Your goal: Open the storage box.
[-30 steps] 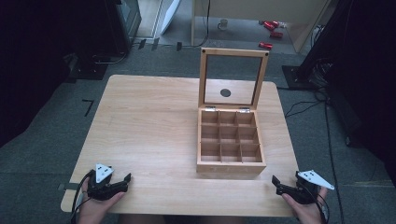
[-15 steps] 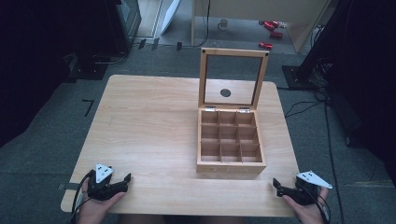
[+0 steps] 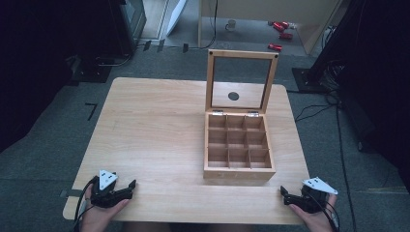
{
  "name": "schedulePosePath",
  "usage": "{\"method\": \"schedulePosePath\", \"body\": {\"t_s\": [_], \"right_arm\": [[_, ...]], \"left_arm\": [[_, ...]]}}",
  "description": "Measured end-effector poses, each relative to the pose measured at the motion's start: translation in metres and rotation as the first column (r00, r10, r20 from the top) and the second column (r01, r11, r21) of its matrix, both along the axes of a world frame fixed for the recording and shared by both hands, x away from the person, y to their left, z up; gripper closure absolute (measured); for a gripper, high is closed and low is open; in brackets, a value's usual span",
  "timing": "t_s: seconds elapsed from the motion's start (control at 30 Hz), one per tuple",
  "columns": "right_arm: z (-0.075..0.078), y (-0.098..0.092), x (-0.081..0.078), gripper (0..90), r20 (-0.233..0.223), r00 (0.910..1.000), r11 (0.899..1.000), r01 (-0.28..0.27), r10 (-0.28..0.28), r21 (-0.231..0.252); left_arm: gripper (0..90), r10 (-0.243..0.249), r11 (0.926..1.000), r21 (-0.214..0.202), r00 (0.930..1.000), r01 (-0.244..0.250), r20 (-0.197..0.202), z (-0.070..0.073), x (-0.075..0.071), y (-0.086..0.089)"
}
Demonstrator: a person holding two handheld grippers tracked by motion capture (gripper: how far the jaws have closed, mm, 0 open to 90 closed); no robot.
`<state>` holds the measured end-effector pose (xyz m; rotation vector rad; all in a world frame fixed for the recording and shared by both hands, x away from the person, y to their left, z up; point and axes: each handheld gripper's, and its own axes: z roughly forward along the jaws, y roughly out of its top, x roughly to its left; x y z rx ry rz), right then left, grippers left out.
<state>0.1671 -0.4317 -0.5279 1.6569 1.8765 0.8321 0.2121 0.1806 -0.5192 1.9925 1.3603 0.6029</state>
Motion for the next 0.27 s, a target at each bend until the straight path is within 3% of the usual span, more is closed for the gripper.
{"method": "schedulePosePath", "body": {"t_s": [0.27], "right_arm": [[-0.0001, -0.0002, -0.0004, 1.9, 0.003, 1.0000, 1.000, 0.003, -0.003, 0.005]], "left_arm": [[20.5, -0.003, 1.0000, 0.001, 1.0000, 0.003, -0.001, 0.0001, 0.0002, -0.0001]]}}
